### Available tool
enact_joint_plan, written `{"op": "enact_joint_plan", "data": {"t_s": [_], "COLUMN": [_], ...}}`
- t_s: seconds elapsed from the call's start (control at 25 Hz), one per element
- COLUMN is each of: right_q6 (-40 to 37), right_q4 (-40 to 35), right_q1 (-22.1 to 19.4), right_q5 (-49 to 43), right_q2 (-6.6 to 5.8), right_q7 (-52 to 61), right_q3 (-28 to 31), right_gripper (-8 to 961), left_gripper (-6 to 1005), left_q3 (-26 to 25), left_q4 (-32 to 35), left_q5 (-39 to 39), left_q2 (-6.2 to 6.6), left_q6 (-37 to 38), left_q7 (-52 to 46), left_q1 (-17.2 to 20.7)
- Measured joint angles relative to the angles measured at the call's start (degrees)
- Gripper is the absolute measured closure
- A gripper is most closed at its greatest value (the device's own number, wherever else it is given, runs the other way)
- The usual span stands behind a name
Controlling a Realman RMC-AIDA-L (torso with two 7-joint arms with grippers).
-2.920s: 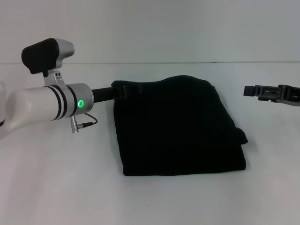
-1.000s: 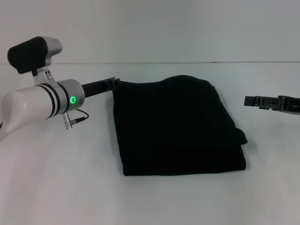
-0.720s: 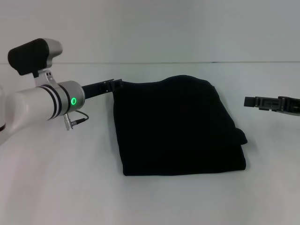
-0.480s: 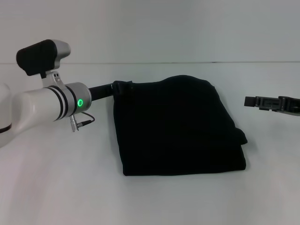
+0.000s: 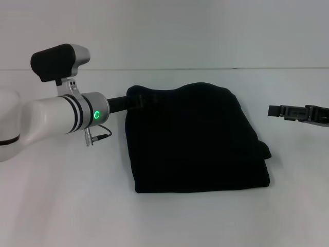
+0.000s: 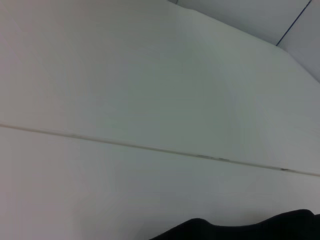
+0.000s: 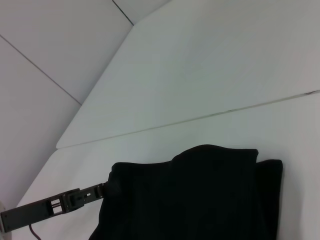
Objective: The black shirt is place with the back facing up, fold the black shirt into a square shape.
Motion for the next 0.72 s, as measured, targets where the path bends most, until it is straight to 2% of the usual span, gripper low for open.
{"op": "enact_joint_plan", "data": {"t_s": [0.04, 0.28, 0.36, 0.56, 0.72], "right_q6": [-0.01, -0.01, 0.04, 0.09, 0.12], "right_q4": [0.00, 0.00, 0.00, 0.00, 0.00], "right_q1": [0.00, -0.11, -0.13, -0.16, -0.18], "right_q5": [-0.01, -0.01, -0.01, 0.02, 0.11], "right_q2": [0.00, 0.11, 0.11, 0.11, 0.10], "right_q7": [-0.02, -0.26, -0.28, -0.28, -0.32], "right_q3": [0.02, 0.05, 0.05, 0.03, 0.03], "right_gripper": [70, 71, 71, 69, 70], "left_gripper": [90, 177, 422, 638, 715], "left_q3": [-0.12, -0.68, -0.69, -0.44, -0.40], "left_q4": [0.17, 1.33, 1.31, 0.92, 0.73], "left_q5": [-0.02, -0.09, -0.09, -0.09, -0.09], "left_q2": [0.01, 0.02, 0.00, -0.03, -0.09], "left_q6": [0.00, -0.84, -1.25, -1.40, -1.42], "left_q7": [0.05, 0.53, 0.44, 0.19, 0.28], "left_q1": [0.18, 1.04, 1.04, 1.12, 1.13]}}
